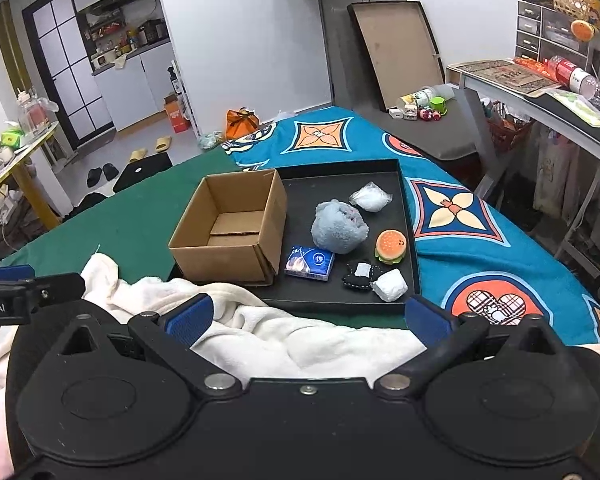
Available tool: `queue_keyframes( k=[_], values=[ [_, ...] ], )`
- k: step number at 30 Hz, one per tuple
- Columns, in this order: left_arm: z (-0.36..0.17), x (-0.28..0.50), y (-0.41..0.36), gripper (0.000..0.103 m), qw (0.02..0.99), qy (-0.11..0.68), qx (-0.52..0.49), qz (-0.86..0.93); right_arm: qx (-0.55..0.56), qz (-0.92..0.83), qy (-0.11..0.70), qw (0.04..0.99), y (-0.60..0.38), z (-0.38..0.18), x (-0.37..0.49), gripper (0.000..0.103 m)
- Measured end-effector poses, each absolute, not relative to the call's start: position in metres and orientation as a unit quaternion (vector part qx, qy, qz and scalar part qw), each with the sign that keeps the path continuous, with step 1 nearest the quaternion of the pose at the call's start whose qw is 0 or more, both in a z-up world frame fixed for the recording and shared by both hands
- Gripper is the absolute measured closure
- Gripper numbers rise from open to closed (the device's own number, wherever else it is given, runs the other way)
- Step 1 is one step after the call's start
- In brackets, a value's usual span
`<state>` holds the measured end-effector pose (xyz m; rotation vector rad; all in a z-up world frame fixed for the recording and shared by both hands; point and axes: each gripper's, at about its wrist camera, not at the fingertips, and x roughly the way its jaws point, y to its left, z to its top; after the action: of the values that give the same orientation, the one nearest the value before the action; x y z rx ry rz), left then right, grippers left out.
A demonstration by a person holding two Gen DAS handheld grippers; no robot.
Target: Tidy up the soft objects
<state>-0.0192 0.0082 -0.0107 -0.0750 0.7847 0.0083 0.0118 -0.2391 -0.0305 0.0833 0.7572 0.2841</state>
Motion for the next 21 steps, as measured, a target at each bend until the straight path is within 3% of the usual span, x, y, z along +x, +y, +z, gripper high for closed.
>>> queue_keyframes(
  k=[21],
  values=[
    [-0.032, 0.039, 0.022, 0.000, 0.914, 0.403, -0.035, 0.005, 0.070, 0.127, 0.392, 0.908, -0.252, -0.057, 0.060, 0.000]
  ],
)
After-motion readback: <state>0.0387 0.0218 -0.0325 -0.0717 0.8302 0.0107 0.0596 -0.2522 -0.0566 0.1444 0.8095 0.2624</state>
